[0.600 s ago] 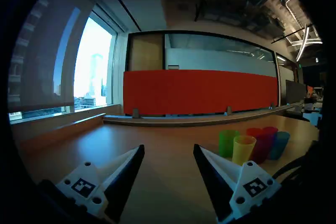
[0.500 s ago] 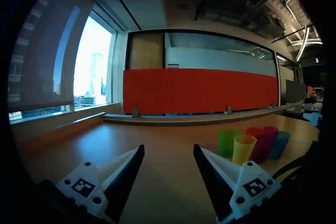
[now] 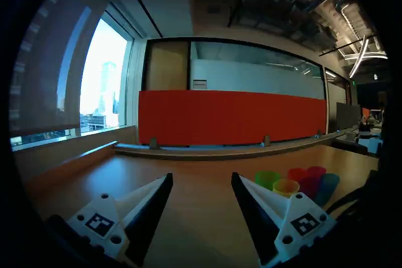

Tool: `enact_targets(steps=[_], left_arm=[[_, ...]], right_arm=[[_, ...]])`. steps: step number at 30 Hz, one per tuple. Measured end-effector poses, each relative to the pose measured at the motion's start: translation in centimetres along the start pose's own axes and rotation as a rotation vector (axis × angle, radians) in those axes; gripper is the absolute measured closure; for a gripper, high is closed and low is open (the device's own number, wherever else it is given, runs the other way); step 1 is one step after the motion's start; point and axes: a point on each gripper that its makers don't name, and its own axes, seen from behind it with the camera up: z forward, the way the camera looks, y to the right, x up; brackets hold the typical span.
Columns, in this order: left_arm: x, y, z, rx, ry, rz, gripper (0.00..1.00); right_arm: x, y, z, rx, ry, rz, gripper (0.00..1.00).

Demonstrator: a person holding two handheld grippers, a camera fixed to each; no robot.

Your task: Pour water

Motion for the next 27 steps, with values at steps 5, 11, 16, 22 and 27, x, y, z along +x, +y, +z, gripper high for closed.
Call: enact_targets(steps=[5,11,16,22,27], left_arm=[[1.7,0.5,0.8,-0.027,-0.005,0.008,0.14],[4.3,1.3,1.5,-0.067,-0.01,0.021,0.14],[6.5,2.2,1.7,-0.104,-0.01,0.016,0.14],[8.3,2.9,2.1,-0.144,-0.03,0.0,0.14],[9.8,3.0,2.5,-0.157,-0.035,0.012,0.14]], right_arm=[[1.9,0.0,0.1,0.003,-0.006,-0.007,0.01],[4.6,-0.2,0.3,0.013,-0.009,-0.003,0.01],[6.7,-0.7,0.6,0.036,-0.015,0.011,0.01],[8.6,-1.3,0.9,0.065,-0.028,0.015,0.01],[9.8,-1.3,1.1,0.07,-0.029,0.009,0.01]])
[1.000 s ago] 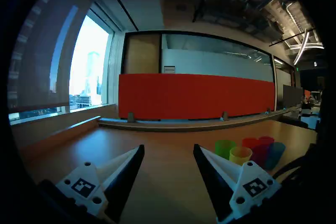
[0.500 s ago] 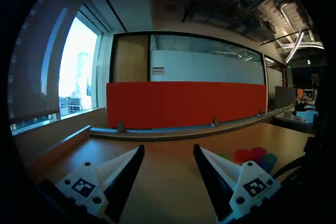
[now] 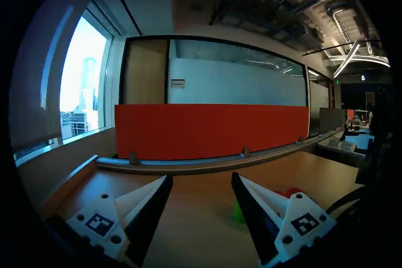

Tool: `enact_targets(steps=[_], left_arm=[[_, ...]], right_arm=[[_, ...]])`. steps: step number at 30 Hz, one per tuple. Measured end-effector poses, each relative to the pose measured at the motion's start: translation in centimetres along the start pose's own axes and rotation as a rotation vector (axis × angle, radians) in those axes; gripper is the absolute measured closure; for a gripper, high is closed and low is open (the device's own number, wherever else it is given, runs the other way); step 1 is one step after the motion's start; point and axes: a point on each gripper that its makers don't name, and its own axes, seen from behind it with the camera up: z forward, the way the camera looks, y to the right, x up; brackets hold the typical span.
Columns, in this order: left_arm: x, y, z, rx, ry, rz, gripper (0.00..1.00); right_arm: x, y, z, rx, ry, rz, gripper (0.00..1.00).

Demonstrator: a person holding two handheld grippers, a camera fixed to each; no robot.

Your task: Pour water

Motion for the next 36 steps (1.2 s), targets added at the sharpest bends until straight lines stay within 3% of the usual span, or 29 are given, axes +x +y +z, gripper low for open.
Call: enact_targets(steps=[6,12,21,30,36], left_arm=[[0.4,0.6,0.5,-0.041,-0.007,0.024,0.14],[0.0,1.4,1.2,-0.089,-0.027,0.008,0.14],[0.9,2.6,1.4,-0.172,-0.027,0.002,0.14],[1.5,3.9,1.1,-0.257,-0.029,-0.043,0.14],[1.2,4.2,1.2,-0.278,-0.047,-0.011,0.14]], right_arm=[[-0.2,-0.6,0.1,0.038,-0.003,-0.002,0.01],[-0.6,-1.4,0.3,0.098,-0.027,-0.003,0.01],[0.3,-4.7,0.3,0.253,-0.022,-0.036,0.01],[0.5,-7.4,0.2,0.382,-0.038,-0.037,0.01],[0.1,-8.2,0.3,0.415,-0.059,-0.055,0.01]])
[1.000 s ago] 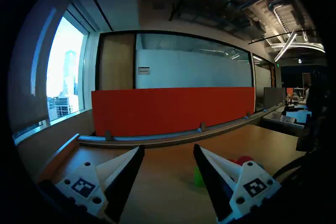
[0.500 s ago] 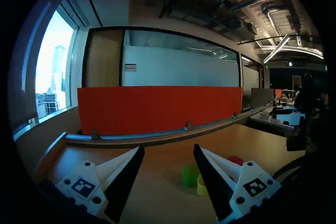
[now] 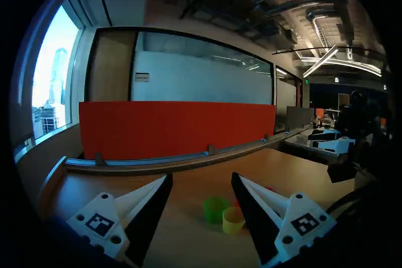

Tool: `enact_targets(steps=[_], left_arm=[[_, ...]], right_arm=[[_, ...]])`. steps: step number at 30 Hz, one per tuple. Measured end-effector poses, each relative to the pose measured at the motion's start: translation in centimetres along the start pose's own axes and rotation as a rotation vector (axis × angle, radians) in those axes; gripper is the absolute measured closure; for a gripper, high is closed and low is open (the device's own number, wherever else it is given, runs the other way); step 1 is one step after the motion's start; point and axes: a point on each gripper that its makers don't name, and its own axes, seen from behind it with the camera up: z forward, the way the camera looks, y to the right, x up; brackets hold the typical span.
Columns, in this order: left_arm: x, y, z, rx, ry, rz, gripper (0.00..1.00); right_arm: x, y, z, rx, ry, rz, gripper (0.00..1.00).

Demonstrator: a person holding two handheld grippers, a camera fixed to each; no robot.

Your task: Pour water

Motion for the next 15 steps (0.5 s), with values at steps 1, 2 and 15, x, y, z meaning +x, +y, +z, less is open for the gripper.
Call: enact_targets(steps=[1,2,15], left_arm=[[0.0,0.1,0.0,-0.005,-0.004,0.008,0.14],[0.0,0.2,0.1,-0.011,-0.008,0.016,0.14],[0.3,1.5,0.8,-0.072,-0.029,0.062,0.14]], right_arm=[[-0.1,-0.1,0.0,0.006,-0.006,-0.006,0.01],[-0.1,-0.3,0.1,0.013,-0.013,-0.013,0.01],[-1.3,-1.6,0.3,0.09,-0.079,-0.078,0.01]])
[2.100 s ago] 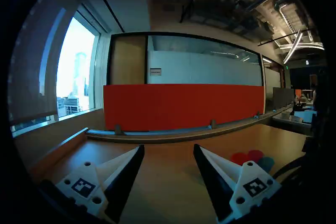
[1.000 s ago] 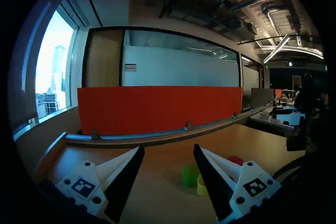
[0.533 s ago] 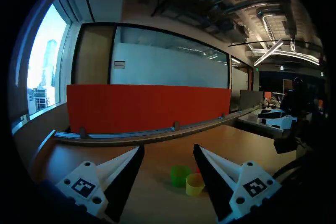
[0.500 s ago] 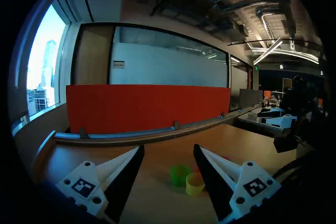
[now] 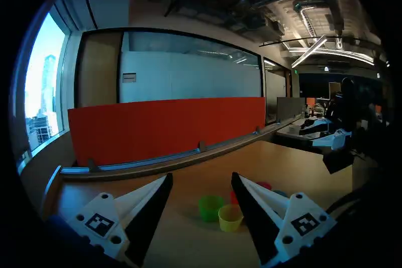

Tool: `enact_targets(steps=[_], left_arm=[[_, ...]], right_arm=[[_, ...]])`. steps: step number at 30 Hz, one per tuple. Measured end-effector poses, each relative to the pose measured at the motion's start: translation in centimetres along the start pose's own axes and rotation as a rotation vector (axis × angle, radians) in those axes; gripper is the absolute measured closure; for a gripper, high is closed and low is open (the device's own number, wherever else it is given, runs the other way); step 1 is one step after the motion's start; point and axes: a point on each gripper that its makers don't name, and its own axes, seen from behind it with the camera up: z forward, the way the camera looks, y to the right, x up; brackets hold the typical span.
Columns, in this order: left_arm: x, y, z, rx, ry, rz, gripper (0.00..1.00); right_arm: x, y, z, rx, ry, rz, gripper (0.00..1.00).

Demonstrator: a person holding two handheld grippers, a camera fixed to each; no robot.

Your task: Pour water

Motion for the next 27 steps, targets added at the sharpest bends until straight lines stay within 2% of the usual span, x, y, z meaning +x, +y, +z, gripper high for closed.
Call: enact_targets(steps=[12,18,27], left_arm=[[-1.0,1.0,0.8,-0.061,-0.031,0.037,0.14],[-2.2,1.1,1.3,-0.094,-0.057,0.032,0.14],[-3.7,0.8,2.4,-0.128,-0.098,0.044,0.14]], right_arm=[[-1.5,-0.3,0.4,0.045,-0.059,-0.012,0.01],[-2.3,-0.9,0.5,0.087,-0.106,-0.04,0.01],[-3.5,-1.1,0.8,0.115,-0.158,-0.091,0.01]])
